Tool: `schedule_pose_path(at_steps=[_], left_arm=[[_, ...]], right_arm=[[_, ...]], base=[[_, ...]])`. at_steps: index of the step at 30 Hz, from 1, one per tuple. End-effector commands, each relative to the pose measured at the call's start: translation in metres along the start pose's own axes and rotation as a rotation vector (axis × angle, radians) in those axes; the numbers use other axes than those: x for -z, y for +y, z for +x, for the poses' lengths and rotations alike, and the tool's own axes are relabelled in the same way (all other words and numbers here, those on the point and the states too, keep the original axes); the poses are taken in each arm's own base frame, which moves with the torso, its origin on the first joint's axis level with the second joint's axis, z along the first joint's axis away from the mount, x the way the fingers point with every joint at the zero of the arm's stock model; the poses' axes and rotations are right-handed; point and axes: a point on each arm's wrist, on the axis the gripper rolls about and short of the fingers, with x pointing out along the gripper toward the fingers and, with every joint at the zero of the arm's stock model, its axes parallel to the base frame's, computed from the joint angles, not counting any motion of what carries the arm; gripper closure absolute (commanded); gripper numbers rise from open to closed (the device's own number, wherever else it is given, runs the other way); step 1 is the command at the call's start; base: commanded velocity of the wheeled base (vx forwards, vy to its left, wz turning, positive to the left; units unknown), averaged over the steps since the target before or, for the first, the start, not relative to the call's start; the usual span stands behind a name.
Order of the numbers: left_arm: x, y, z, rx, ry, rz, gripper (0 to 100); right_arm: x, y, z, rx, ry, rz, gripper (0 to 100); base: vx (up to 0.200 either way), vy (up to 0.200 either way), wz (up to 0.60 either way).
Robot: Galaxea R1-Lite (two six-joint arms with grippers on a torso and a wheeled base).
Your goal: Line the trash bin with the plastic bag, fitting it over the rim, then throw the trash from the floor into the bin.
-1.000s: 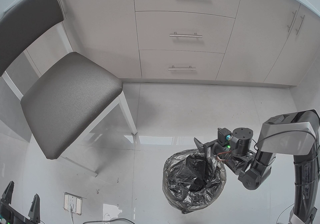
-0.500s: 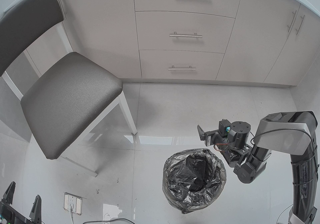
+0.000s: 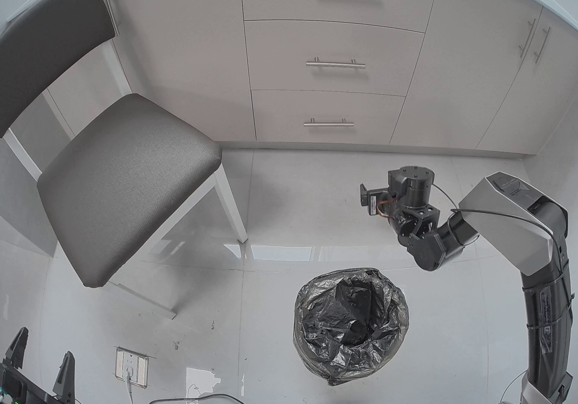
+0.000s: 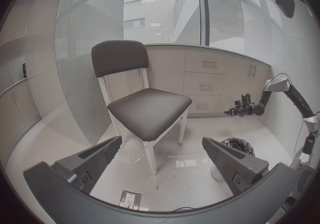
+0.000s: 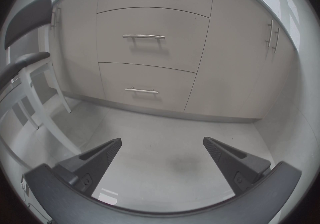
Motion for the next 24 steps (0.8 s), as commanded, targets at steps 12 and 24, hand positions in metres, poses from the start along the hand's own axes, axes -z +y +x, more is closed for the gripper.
schedule_pose_path(at_steps=[12, 24], left_arm=[[0.004, 0.0, 0.0, -0.003, 0.002, 0.003, 0], [0.004, 0.0, 0.0, -0.003, 0.002, 0.003, 0]], right_arm=[[-0.007, -0.024, 0.095, 0.13, 0.134, -0.103, 0], [0.19, -0.021, 0.079, 0.032, 0.858, -0.379, 0]], base=[[0.0, 0.0, 0.0], [0.0, 0.0, 0.0]])
